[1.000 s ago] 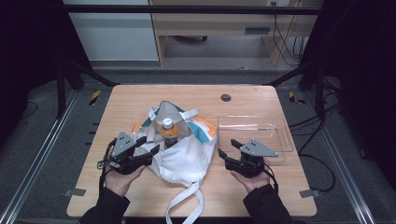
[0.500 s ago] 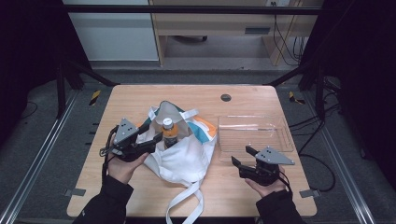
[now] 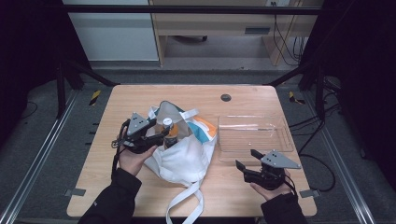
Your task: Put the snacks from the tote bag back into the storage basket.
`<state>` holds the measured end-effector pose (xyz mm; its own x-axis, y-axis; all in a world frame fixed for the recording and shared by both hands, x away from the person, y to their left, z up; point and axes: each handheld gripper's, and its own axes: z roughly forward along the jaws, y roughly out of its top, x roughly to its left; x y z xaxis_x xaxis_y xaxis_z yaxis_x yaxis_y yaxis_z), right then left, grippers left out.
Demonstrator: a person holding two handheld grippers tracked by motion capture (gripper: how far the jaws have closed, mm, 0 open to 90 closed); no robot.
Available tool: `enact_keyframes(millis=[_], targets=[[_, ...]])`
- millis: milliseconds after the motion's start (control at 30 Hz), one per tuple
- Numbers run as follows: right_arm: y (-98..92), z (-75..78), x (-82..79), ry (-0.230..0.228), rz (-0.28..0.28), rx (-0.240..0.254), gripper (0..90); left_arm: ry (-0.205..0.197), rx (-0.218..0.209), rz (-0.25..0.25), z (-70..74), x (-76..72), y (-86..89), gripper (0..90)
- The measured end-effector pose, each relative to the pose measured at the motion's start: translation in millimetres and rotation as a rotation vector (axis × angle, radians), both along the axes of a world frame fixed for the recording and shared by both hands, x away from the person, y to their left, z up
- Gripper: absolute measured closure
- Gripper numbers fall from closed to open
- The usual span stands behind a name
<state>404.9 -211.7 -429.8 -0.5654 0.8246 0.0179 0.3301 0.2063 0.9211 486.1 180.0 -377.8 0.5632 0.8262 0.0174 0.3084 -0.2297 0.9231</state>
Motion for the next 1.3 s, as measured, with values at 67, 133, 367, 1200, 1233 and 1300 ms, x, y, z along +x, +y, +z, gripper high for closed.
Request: enact_keyframes(millis=[67, 133, 367, 1200, 1233, 1300], targets=[[0.2, -0.2, -0.4, 0.003, 0.002, -0.004, 29.1, 0.006, -0.001, -0.001, -3.4, 2.9, -1.7, 38.8], [0.3, -0.4, -0.4, 0.003, 0.004, -0.004, 28.9, 0.011, 0.012, -0.003, -5.9, 5.3, -3.7, 38.8], [-0.1, -2.2, -0.8, 0.010, 0.008, -0.005, 28.5, 0.015, 0.023, 0.000, -8.9, 9.3, -8.4, 38.8], [-3.0, -7.8, -0.7, 0.024, 0.011, -0.001, 26.0, 0.011, 0.009, 0.023, -22.2, 26.7, -14.4, 50.5], [-3.1, -7.8, -0.6, 0.024, 0.012, -0.002, 26.0, 0.011, 0.010, 0.023, -22.4, 26.6, -14.9, 51.1], [-2.9, -7.7, -0.7, 0.024, 0.012, -0.002, 26.0, 0.011, 0.013, 0.019, -23.1, 26.5, -16.2, 52.1]])
